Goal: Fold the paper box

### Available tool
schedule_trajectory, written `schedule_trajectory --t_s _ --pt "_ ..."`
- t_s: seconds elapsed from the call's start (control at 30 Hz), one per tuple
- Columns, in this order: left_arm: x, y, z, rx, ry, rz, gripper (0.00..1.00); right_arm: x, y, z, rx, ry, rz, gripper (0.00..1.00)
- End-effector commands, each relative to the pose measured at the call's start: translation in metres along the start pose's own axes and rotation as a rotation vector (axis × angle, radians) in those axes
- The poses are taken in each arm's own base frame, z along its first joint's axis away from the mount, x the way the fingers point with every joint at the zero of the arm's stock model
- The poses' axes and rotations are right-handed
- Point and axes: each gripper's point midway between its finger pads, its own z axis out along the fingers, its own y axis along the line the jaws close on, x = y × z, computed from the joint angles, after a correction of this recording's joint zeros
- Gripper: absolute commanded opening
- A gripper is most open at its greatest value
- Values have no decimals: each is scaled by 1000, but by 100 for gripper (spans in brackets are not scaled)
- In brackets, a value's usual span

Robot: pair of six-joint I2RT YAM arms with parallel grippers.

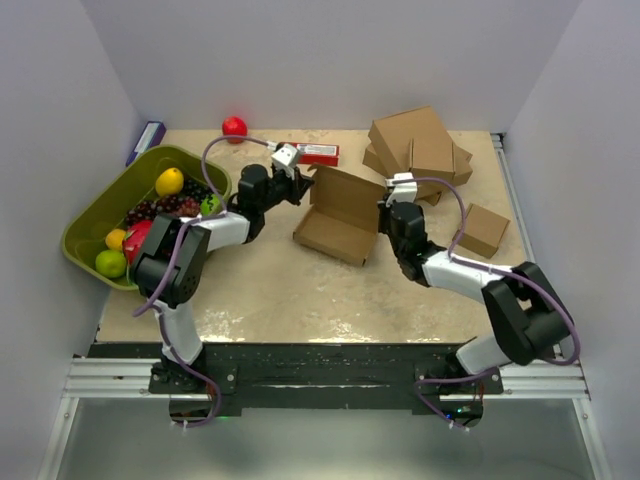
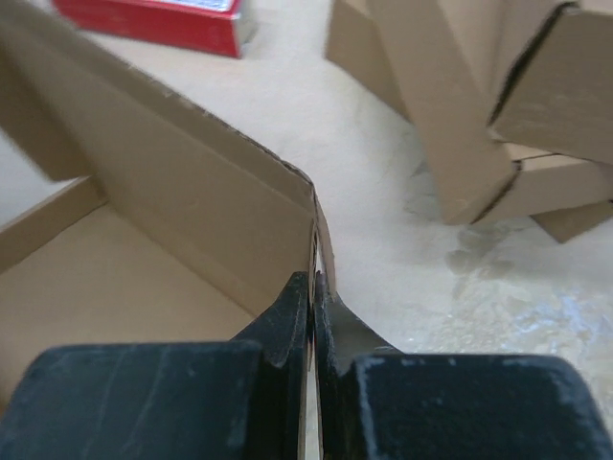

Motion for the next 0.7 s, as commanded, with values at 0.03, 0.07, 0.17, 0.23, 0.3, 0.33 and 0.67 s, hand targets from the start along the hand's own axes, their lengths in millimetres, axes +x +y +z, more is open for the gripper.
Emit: schedule_trajectory --t_s 0.03,0.07,0.17,0.23,0.3,0.33,0.67 --pt "-26 -32 5 16 -122 -21 0 -56 -13 20 208 -203 124 0" --pt "-26 -35 4 18 -129 -21 0 -53 -11 26 212 -208 126 0" --pt "-30 -39 3 18 -166 -16 0 -60 -7 37 242 -238 141 0" --pt "-32 -40 1 17 -187 -16 0 -65 -2 40 247 -256 156 0" --pt "-34 -42 -1 15 -211 -9 0 -63 -1 41 269 -270 171 0" --pt "-28 -43 -2 15 -202 -13 0 -62 -1 40 276 -276 175 0" --pt "7 -53 -15 -15 -180 -91 0 -8 -4 19 372 -271 202 0"
